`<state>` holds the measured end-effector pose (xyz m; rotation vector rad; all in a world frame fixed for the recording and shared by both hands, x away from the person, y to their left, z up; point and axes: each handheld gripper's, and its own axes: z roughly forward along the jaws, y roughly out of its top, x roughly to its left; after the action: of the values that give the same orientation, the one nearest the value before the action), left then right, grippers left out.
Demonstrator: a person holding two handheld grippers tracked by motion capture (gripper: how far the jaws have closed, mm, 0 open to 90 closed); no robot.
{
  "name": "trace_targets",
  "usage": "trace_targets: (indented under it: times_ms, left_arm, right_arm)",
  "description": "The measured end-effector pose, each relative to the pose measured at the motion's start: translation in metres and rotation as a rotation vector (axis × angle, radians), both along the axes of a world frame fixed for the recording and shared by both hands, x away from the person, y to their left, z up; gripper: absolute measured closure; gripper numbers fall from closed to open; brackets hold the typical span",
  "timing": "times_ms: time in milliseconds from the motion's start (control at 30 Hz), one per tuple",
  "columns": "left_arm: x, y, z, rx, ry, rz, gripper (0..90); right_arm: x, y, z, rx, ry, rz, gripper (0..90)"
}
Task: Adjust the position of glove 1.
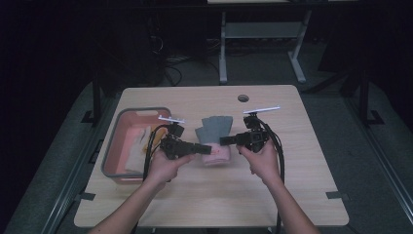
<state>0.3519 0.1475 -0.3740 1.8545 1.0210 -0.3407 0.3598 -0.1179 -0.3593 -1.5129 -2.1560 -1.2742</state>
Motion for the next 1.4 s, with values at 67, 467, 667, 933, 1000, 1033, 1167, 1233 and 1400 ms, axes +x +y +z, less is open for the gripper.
trace_targets:
  times_ms: [67, 467, 667, 933, 1000, 1033, 1167, 1233, 1400]
  left_arm:
    - [0.0, 0.002, 0.001, 0.001, -0.003, 0.0, 67.1]
    - [0.002, 0.021, 0.01, -0.016, -0.006, 0.025, 68.4]
    - [0.003, 0.03, 0.014, -0.018, -0.015, 0.034, 69.0]
    - [0.005, 0.042, 0.019, -0.012, -0.025, 0.048, 69.4]
    - [0.005, 0.045, 0.021, -0.013, -0.026, 0.052, 69.4]
    - [0.005, 0.045, 0.021, -0.013, -0.026, 0.052, 69.4]
    - [0.005, 0.05, 0.023, -0.01, -0.028, 0.059, 69.4]
    - [0.005, 0.054, 0.023, -0.011, -0.027, 0.063, 69.5]
    - [0.005, 0.065, 0.027, -0.011, -0.031, 0.075, 69.5]
  right_arm:
    - [0.001, 0.003, 0.002, 0.0, -0.002, 0.005, 73.6]
    - [0.008, 0.021, 0.013, 0.007, -0.024, 0.028, 73.6]
    - [0.011, 0.028, 0.015, 0.013, -0.025, 0.033, 73.6]
    - [0.016, 0.038, 0.018, 0.027, -0.035, 0.049, 73.5]
    - [0.017, 0.041, 0.019, 0.032, -0.037, 0.054, 73.5]
    - [0.017, 0.041, 0.019, 0.032, -0.037, 0.054, 73.5]
    - [0.02, 0.046, 0.02, 0.035, -0.043, 0.064, 73.4]
    - [0.021, 0.049, 0.021, 0.038, -0.04, 0.07, 73.3]
    - [0.025, 0.059, 0.023, 0.045, -0.041, 0.084, 73.3]
